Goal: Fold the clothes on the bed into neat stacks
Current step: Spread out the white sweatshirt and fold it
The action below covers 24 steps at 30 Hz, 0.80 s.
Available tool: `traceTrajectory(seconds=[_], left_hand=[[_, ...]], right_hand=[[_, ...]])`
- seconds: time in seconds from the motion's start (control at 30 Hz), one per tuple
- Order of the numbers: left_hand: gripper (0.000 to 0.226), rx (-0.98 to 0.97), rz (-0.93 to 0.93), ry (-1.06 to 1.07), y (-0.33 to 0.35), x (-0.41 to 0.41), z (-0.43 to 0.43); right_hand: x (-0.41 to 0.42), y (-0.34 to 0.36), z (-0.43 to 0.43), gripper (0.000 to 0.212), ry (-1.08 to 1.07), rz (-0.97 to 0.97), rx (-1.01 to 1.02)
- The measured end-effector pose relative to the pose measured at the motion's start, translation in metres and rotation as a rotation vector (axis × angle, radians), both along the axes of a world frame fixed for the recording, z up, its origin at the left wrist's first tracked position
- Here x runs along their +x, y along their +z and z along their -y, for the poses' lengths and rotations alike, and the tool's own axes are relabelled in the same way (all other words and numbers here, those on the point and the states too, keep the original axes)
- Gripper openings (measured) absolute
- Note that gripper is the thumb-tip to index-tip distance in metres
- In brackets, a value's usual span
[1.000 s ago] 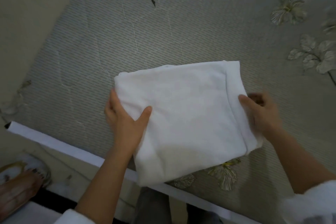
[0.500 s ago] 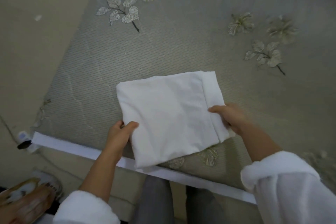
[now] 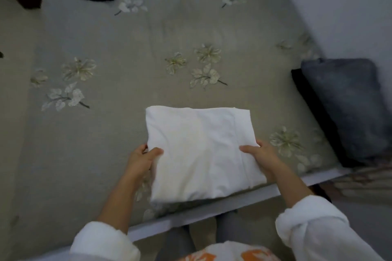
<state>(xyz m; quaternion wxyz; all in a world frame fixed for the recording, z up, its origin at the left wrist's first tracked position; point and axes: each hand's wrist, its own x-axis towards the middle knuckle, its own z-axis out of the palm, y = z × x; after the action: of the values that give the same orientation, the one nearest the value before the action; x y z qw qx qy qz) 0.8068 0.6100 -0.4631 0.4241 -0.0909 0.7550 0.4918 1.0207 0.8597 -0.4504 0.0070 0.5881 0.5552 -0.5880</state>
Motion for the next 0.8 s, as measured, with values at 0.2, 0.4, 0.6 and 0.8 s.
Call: traceTrajectory(seconds=[0.2, 0.4, 0.6, 0.8], left_hand=[[0.026, 0.095, -0.080, -0.241, 0.041, 0.033, -0.127], [0.033, 0.095, -0.125, -0.376, 0.060, 0.103, -0.265], [0.027, 0.119, -0.116, -0.501, 0.080, 0.178, -0.406], [0.017, 0.093, -0.197, -0.681, 0.095, 0.213, -0.521]], right_hand=[[0.084, 0.032, -0.075, 0.024, -0.215, -0.117, 0.025], [0.172, 0.044, -0.181, 0.025, -0.280, -0.156, 0.035], [0.255, 0.065, -0.287, 0.014, -0.384, -0.147, 0.126], [0.303, 0.073, -0.349, 0.015, -0.519, -0.179, 0.141]])
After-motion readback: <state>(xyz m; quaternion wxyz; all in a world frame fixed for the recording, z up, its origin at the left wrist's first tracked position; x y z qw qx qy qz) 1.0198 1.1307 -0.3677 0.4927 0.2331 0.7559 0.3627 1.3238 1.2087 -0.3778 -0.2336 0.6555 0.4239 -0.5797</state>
